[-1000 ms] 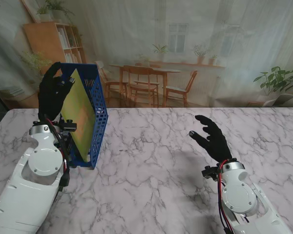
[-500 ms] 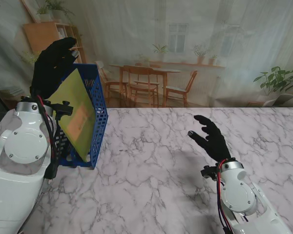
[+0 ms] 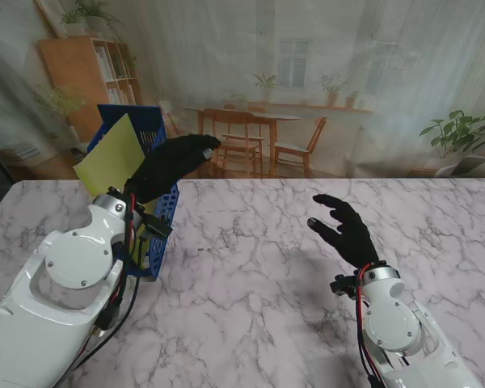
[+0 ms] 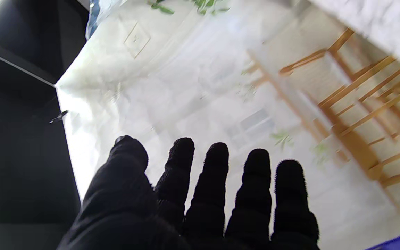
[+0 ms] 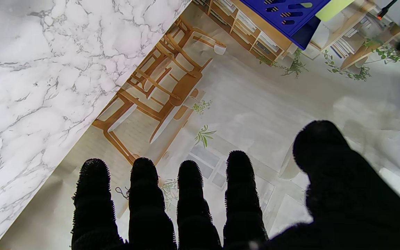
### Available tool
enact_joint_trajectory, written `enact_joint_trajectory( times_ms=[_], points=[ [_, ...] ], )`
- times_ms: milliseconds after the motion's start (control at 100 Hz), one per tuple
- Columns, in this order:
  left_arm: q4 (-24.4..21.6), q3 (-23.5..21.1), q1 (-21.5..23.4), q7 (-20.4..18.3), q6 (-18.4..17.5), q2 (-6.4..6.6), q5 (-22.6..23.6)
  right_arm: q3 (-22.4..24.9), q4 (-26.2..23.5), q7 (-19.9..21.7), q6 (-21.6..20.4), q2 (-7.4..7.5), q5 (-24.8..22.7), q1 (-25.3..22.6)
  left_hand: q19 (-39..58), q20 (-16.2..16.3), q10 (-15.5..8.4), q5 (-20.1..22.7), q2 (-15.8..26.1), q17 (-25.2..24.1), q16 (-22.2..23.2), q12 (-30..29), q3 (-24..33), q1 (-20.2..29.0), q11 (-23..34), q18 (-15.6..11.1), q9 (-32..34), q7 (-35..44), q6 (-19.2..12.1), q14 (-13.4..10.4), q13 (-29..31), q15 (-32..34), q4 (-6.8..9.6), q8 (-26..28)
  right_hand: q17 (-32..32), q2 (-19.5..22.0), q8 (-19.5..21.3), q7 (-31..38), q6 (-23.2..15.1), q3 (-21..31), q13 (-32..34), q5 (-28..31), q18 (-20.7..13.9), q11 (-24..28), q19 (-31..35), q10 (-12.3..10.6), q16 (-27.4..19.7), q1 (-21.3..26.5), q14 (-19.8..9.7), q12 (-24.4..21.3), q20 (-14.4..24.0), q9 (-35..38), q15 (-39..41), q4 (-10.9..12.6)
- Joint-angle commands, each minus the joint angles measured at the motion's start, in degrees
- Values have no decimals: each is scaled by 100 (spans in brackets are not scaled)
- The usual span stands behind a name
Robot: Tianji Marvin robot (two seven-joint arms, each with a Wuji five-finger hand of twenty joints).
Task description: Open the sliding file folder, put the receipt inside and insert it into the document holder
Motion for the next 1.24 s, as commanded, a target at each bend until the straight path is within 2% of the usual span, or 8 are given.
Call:
enact_joint_trajectory(
  times_ms=[0, 90, 230, 370, 480, 640, 830, 1230],
  points=[
    [399, 178, 147, -64, 82, -1, 41, -34, 34, 29, 11, 5, -33, 7, -2, 103, 14, 134, 253, -55, 78, 101, -133, -26, -133, 124, 174, -140, 19, 42, 41, -177, -21, 52, -6, 149, -14, 18, -310, -42, 102, 173, -238, -89, -45, -193, 73, 60, -215, -9, 91, 80, 169, 147],
    [776, 376, 214, 38, 45, -38, 2, -77, 59, 61, 14, 15, -65, 32, -12, 123, 13, 203, 246, -60, 109, 128, -137, -21, -132, 186, 244, -140, 19, 62, 113, -155, -22, 91, -8, 141, -6, 82, -369, -10, 151, 385, -240, -91, -45, -185, 77, 60, -227, -5, 87, 225, 179, 146],
    [1348, 611, 271, 357, 14, -168, -367, -194, 167, 167, -128, 33, -6, 121, -33, 181, 74, 314, 278, -97, 191, 182, -121, 36, -104, 272, 372, -157, 88, 176, 211, -88, -21, 133, 36, 105, -31, 133, -372, 93, 321, 820, -203, -179, -33, -139, 85, 48, -230, -16, 56, 641, 212, 127],
    [1868, 872, 213, 607, -73, -241, -251, -409, 327, 259, -90, 55, -89, 291, -33, 239, 85, 354, 315, -103, 247, 216, -120, 61, -85, 274, 397, -166, 113, 190, 223, -55, -19, 156, 97, 111, -45, 125, -366, 135, 396, 916, -195, -202, 0, -202, 87, 21, -256, -9, 42, 770, 226, 124],
    [2112, 982, 211, 653, -168, -246, -117, -582, 447, 305, 16, 47, -28, 431, -64, 269, 119, 353, 349, -144, 264, 227, -120, 76, -88, 274, 365, -185, 151, 217, 169, -70, -18, 159, 106, 110, -50, 118, -335, 167, 419, 929, -180, -206, 18, -223, 87, 15, -272, 2, 28, 830, 232, 123],
    [2192, 910, 329, 749, -403, -227, 107, -737, 553, 363, 101, 46, 6, 559, -97, 307, 182, 376, 400, -151, 274, 217, -132, 72, -123, 293, 353, -235, 208, 266, 135, -91, -17, 131, 121, 110, -52, 125, -309, 196, 455, 945, -175, -197, 59, -228, 92, 2, -274, 23, 12, 880, 258, 119],
    [2046, 638, 502, 581, -628, -113, 452, -752, 578, 380, 33, 48, 18, 603, -128, 345, 184, 333, 435, -128, 264, 192, -156, 30, -201, 252, 301, -341, 209, 241, 90, -133, -21, 68, 135, 109, -56, 134, -314, 220, 500, 969, -168, -199, 115, -266, 96, -12, -296, 36, -13, 936, 293, 116],
    [2276, 459, 428, 675, -646, -143, 431, -820, 835, 372, -26, 31, 37, 856, -127, 384, 259, 332, 489, -187, 271, 196, -154, 45, -248, 219, 266, -426, 300, 311, 4, -131, -18, 8, 120, 107, -69, 124, -273, 247, 503, 947, -162, -207, 205, -263, 90, -22, -293, 52, -85, 934, 319, 114]
  ],
)
